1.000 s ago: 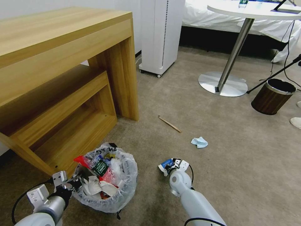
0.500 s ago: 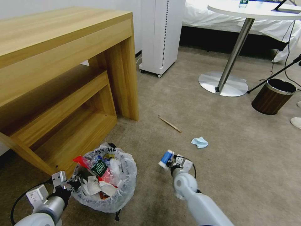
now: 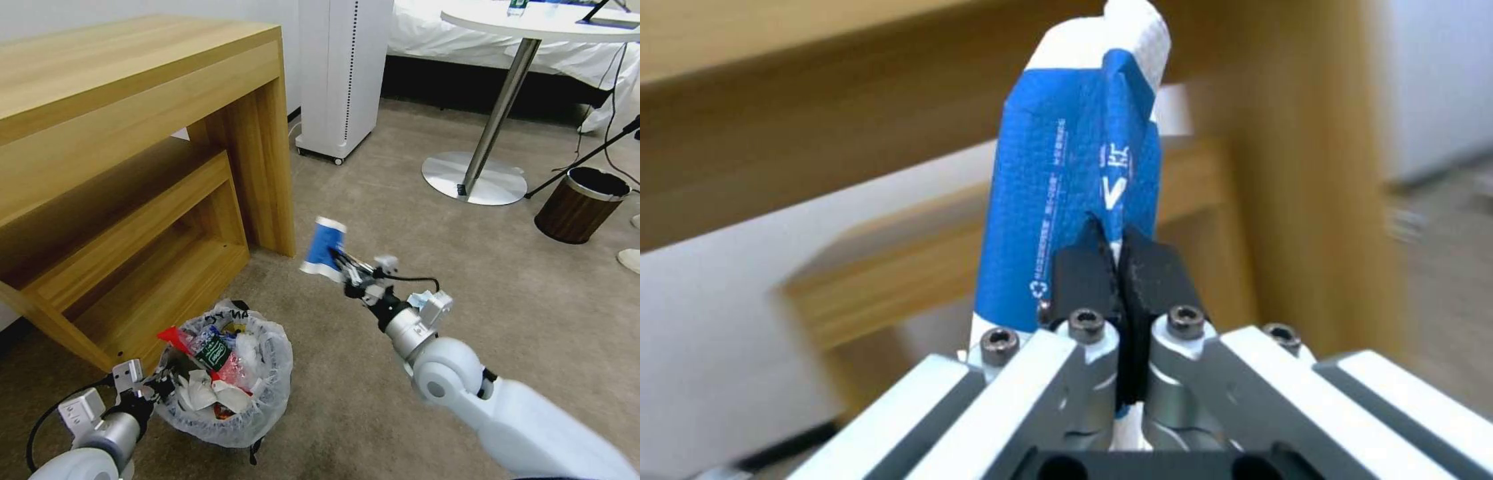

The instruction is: Pick up the trash bin and place the garbage on the floor into it.

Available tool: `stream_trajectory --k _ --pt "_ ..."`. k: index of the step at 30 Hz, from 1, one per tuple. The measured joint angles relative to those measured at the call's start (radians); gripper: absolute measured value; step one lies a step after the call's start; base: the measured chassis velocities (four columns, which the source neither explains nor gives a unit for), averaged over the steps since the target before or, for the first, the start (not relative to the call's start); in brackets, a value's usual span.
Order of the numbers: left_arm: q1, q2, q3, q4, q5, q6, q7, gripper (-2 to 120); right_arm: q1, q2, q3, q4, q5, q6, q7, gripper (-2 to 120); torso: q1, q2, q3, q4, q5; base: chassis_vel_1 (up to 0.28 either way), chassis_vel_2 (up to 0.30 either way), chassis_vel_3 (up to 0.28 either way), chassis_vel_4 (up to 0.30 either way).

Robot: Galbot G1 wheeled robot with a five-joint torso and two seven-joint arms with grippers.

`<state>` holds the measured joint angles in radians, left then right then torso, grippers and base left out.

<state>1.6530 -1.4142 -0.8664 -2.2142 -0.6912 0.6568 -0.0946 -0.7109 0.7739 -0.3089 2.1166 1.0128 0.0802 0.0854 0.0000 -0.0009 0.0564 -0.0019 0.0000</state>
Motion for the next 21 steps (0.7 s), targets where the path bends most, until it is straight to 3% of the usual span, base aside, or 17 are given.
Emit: stream_trajectory --k 1,4,6,8,9,12,21 --pt "0.0 0.0 0.0 0.0 0.0 0.0 0.0 1 0.0 0.0 0.0 0.0 0.0 0.0 0.0 0 0.0 0.0 0.0 0.0 0.0 0.0 0.0 0.0 0.0" --pt "-0.007 0.002 0.007 -0.002 -0.003 0.004 -0.005 1 0.131 -0.029 -0.151 0.014 0.016 0.005 -0.065 0 0.0 0.0 0.0 -0.0002 0.0 0.0 0.0 0.0 0.0" --pt "-0.007 0.001 0.007 -0.004 -0.003 0.004 -0.005 1 0.16 -0.028 -0.196 0.013 0.019 0.006 -0.075 0 0.0 0.0 0.0 -0.0002 -0.0001 0.0 0.0 0.0 0.0" --pt "-0.004 -0.003 0.006 -0.015 -0.004 0.004 -0.005 1 0.232 -0.011 -0.321 -0.013 0.016 0.016 -0.1 0 0.0 0.0 0.0 -0.0001 0.0 0.0 0.0 0.0 0.0" --pt "-0.004 -0.003 0.006 -0.015 -0.004 0.004 -0.005 1 0.232 -0.011 -0.321 -0.013 0.016 0.016 -0.1 0 0.0 0.0 0.0 -0.0001 0.0 0.0 0.0 0.0 0.0" --pt "0.001 -0.011 0.002 -0.028 -0.005 0.004 -0.005 1 0.321 0.041 -0.458 -0.065 -0.001 0.021 -0.114 0 0.0 0.0 0.0 -0.0001 0.0001 0.0 0.0 0.0 0.0" --pt "0.012 -0.021 -0.007 -0.044 -0.006 0.002 -0.004 1 0.422 0.129 -0.596 -0.177 -0.021 0.021 -0.095 0 0.0 0.0 0.0 0.0 -0.0002 0.0 0.0 0.0 0.0"
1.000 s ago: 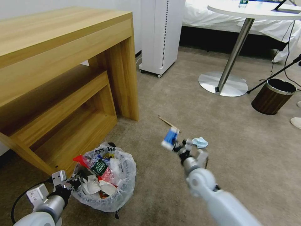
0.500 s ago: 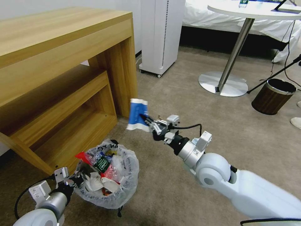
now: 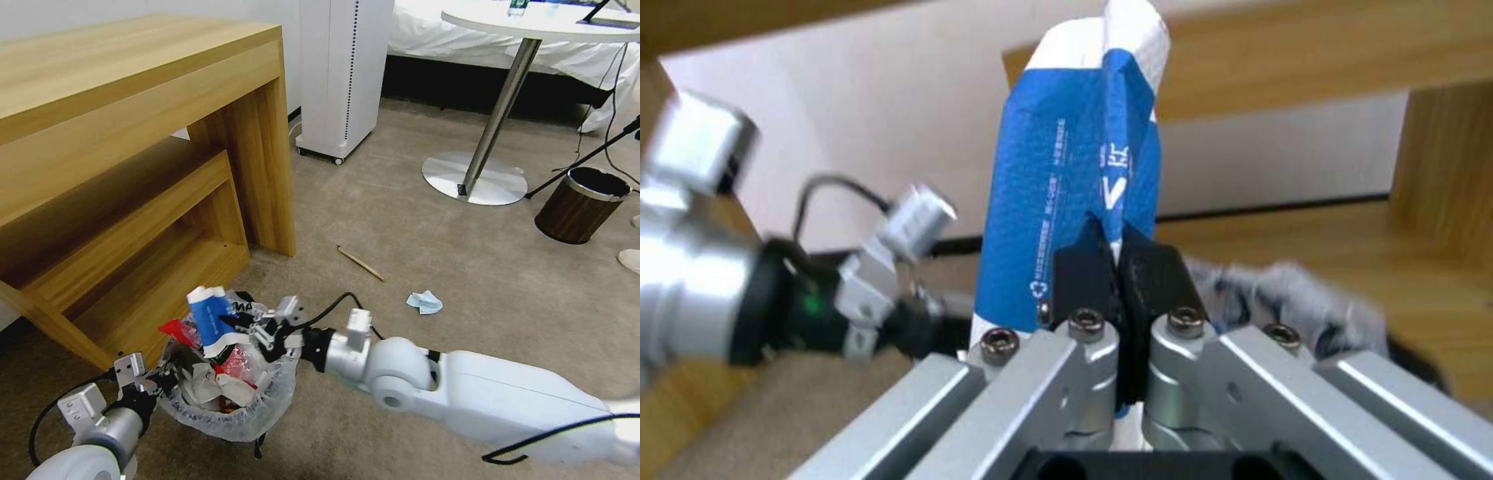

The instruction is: Pick up the trash bin and place the garbage on the floor into it.

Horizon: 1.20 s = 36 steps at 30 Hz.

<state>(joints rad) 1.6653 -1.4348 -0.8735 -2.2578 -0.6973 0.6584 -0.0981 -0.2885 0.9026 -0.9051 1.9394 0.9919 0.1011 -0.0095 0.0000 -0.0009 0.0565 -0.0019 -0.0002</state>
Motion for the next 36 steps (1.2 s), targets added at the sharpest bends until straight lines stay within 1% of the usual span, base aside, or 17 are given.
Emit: stream_trajectory --k 2,5,13,20,23,27,29,31,32,34,35,36 --pt "0.001 -0.002 -0.004 -0.003 -0.003 -0.003 0.001 1 0.015 0.029 -0.045 -0.037 -0.001 -0.002 0.01 0 0.0 0.0 0.0 -0.0001 0.0 0.0 0.0 0.0 0.0" --pt "-0.004 -0.002 -0.007 0.0 -0.006 -0.004 0.002 1 0.017 0.047 -0.075 -0.052 -0.009 -0.001 0.012 0 0.0 0.0 0.0 -0.0001 0.0001 0.0 0.0 0.0 0.0" --pt "-0.013 -0.001 -0.008 0.017 -0.011 -0.008 0.003 1 0.017 0.051 -0.095 -0.064 -0.023 -0.02 0.013 0 0.0 0.0 0.0 -0.0001 0.0002 0.0 0.0 0.0 0.0" --pt "-0.027 0.003 -0.003 0.035 -0.018 -0.009 0.002 1 -0.007 0.061 -0.114 -0.133 -0.053 -0.04 0.021 0 0.0 0.0 0.0 -0.0002 0.0002 0.0 0.0 0.0 0.0" --pt "-0.028 0.003 -0.003 0.04 -0.018 -0.009 0.002 1 -0.008 0.067 -0.118 -0.142 -0.054 -0.044 0.026 0 0.0 0.0 0.0 -0.0002 0.0001 0.0 0.0 0.0 0.0" --pt "-0.027 0.004 -0.003 0.045 -0.018 -0.012 0.003 1 -0.004 0.072 -0.122 -0.149 -0.055 -0.06 0.038 0 0.0 0.0 0.0 -0.0002 0.0001 0.0 0.0 0.0 0.0" --pt "-0.027 0.004 -0.001 0.046 -0.018 -0.013 0.004 1 -0.002 0.077 -0.124 -0.149 -0.057 -0.09 0.069 0 0.0 0.0 0.0 -0.0001 0.0001 0.0 0.0 0.0 0.0" --pt "-0.028 0.004 -0.001 0.047 -0.018 -0.013 0.005 1 -0.002 0.077 -0.124 -0.147 -0.057 -0.094 0.078 0 0.0 0.0 0.0 -0.0002 0.0002 0.0 0.0 0.0 0.0" --pt "-0.029 0.005 0.0 0.047 -0.018 -0.013 0.005 1 -0.003 0.076 -0.121 -0.142 -0.058 -0.096 0.08 1 0.0 0.0 0.0 -0.0002 0.0002 0.0 0.0 0.0 0.0" --pt "-0.03 0.006 0.0 0.049 -0.018 -0.013 0.006 1 -0.003 0.068 -0.114 -0.128 -0.058 -0.096 0.08 9 0.0 0.0 0.0 -0.0001 0.0002 0.0 0.0 0.0 0.0" --pt "-0.03 0.006 0.0 0.049 -0.018 -0.013 0.006 1 -0.003 0.068 -0.114 -0.128 -0.058 -0.096 0.08 9 0.0 0.0 0.0 -0.0001 0.0002 0.0 0.0 0.0 0.0" --pt "-0.031 0.006 0.001 0.049 -0.018 -0.013 0.006 1 -0.004 0.062 -0.11 -0.122 -0.058 -0.092 0.076 14 0.0 0.0 0.0 -0.0002 0.0001 0.0 0.0 0.0 0.0"
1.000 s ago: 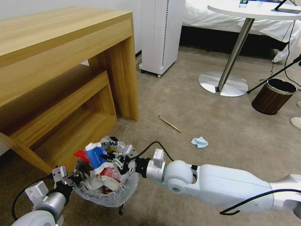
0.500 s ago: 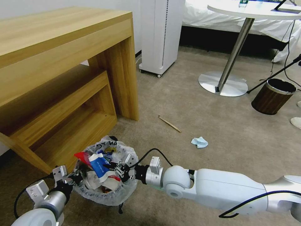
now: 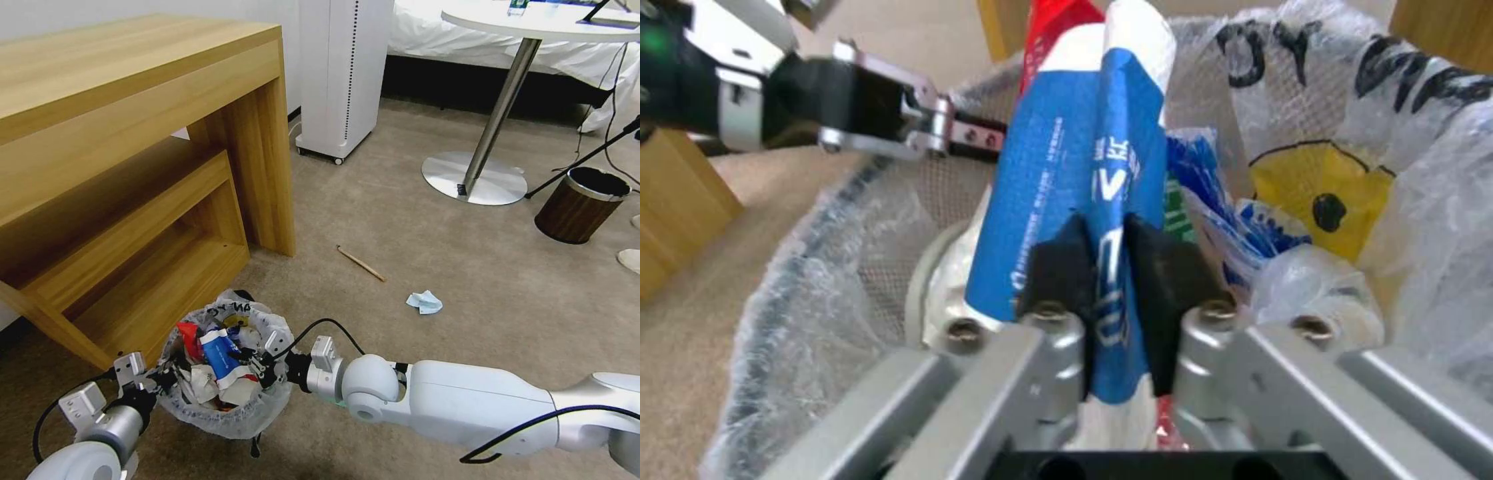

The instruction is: Pick up the trash bin and place the garbage on the floor into it.

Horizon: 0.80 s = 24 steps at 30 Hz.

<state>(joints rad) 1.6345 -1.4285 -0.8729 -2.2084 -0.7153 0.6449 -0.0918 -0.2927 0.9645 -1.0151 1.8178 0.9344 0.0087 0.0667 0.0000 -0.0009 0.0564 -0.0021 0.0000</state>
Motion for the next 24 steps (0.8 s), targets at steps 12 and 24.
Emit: stream_trajectory --k 12,24 --pt "-0.001 -0.003 0.002 0.008 0.01 0.0 0.001 1 -0.023 -0.033 0.039 0.038 -0.018 0.041 -0.027 60 0.0 0.0 0.0 0.0 0.0001 0.0 0.0 0.0 0.0" --pt "0.012 0.007 -0.011 -0.006 0.006 0.001 -0.002 1 -0.155 -0.107 0.3 0.171 -0.007 0.127 -0.092 99 0.0 0.0 0.0 -0.0003 -0.0002 0.0 0.0 0.0 0.0"
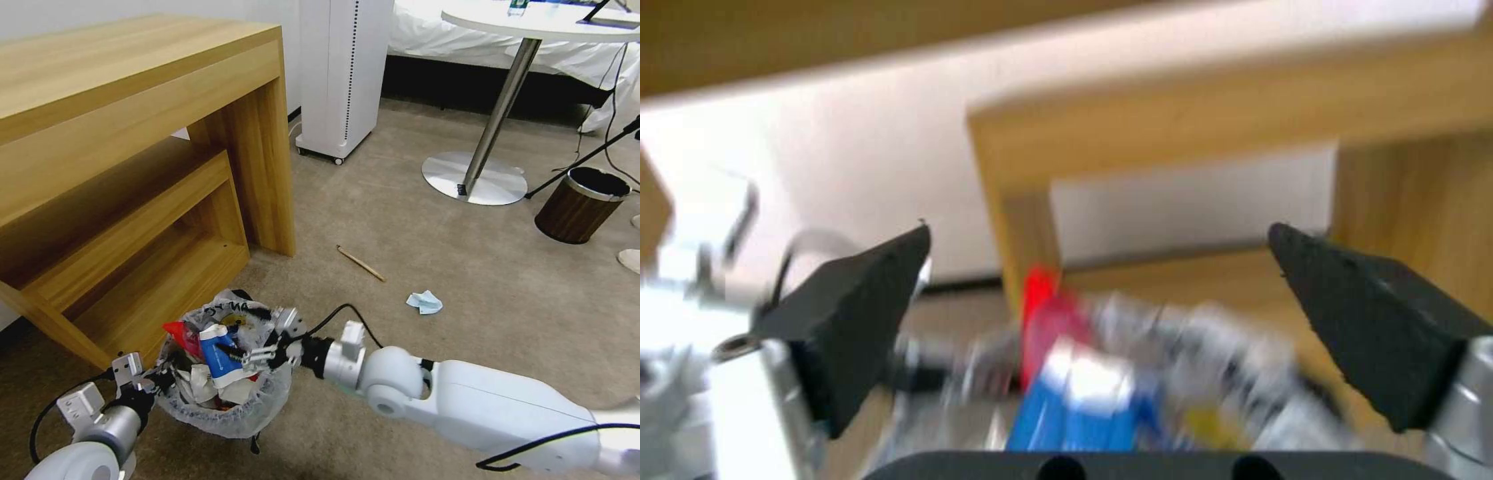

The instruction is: Pick up the trash bin and place the garbage on the floor into it.

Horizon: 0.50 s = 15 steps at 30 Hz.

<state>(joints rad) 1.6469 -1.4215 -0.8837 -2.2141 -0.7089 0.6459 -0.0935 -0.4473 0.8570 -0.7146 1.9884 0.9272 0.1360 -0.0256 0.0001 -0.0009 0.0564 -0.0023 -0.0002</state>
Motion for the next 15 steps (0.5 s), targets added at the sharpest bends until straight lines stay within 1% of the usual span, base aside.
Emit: stream_trajectory --k 1,2,3,4,5,6,7,9,10,12,13,14,15 --pt "0.006 -0.003 -0.005 -0.005 0.004 0.0 0.003 1 -0.007 -0.003 0.023 0.014 0.007 0.006 0.003 99 0.0 0.0 0.0 0.0 0.0002 0.0 0.0 0.0 0.0" --pt "0.006 -0.003 -0.005 -0.005 0.004 0.0 0.003 1 -0.007 -0.003 0.023 0.014 0.007 0.006 0.003 99 0.0 0.0 0.0 0.0 0.0002 0.0 0.0 0.0 0.0" --pt "0.013 -0.007 -0.01 -0.013 0.013 -0.001 0.008 1 -0.023 -0.008 0.078 0.038 0.013 0.013 0.016 100 0.0 0.0 0.0 0.0006 0.0005 0.0 0.0 0.0 0.0" --pt "0.015 -0.007 -0.014 -0.019 0.018 -0.001 0.01 1 -0.046 -0.013 0.143 0.054 0.019 0.016 0.031 100 0.0 0.0 0.0 0.0005 0.0002 0.0 0.0 0.0 0.0" --pt "0.015 -0.007 -0.015 -0.021 0.019 -0.001 0.011 1 -0.06 -0.015 0.177 0.061 0.021 0.016 0.041 100 0.0 0.0 0.0 0.0006 0.0 0.0 0.0 0.0 0.0" --pt "0.015 -0.007 -0.015 -0.021 0.019 -0.001 0.011 1 -0.06 -0.015 0.177 0.061 0.021 0.016 0.041 100 0.0 0.0 0.0 0.0006 0.0 0.0 0.0 0.0 0.0" --pt "0.014 -0.007 -0.016 -0.028 0.024 0.0 0.013 1 -0.108 -0.018 0.283 0.07 0.025 0.008 0.068 100 0.0 0.0 0.0 0.0004 0.0004 0.0 0.0 0.0 0.0" --pt "0.013 -0.003 -0.018 -0.032 0.03 0.006 0.02 1 -0.191 -0.018 0.454 0.073 0.029 -0.012 0.112 100 0.0 0.0 0.0 0.0002 0.0003 0.0 0.0 0.0 0.0" --pt "0.013 -0.003 -0.018 -0.032 0.03 0.006 0.02 1 -0.191 -0.018 0.454 0.073 0.029 -0.012 0.112 100 0.0 0.0 0.0 0.0002 0.0003 0.0 0.0 0.0 0.0" --pt "0.013 0.003 -0.019 -0.032 0.038 0.009 0.031 1 -0.292 -0.014 0.629 0.066 0.024 -0.039 0.153 100 0.0 0.0 0.0 0.0002 0.0004 0.0 0.0 0.0 0.0" --pt "0.013 0.004 -0.019 -0.032 0.042 0.009 0.035 1 -0.336 -0.01 0.696 0.057 0.013 -0.048 0.169 100 0.0 0.0 0.0 0.0003 0.0002 0.0 0.0 0.0 0.0" --pt "0.013 0.004 -0.019 -0.032 0.042 0.009 0.035 1 -0.336 -0.01 0.696 0.057 0.013 -0.048 0.169 100 0.0 0.0 0.0 0.0003 0.0002 0.0 0.0 0.0 0.0" --pt "0.014 0.006 -0.019 -0.032 0.045 0.009 0.039 1 -0.38 -0.005 0.752 0.048 -0.003 -0.05 0.18 100 0.0 0.0 0.0 0.0001 0.0005 0.0 0.0 0.0 0.0"
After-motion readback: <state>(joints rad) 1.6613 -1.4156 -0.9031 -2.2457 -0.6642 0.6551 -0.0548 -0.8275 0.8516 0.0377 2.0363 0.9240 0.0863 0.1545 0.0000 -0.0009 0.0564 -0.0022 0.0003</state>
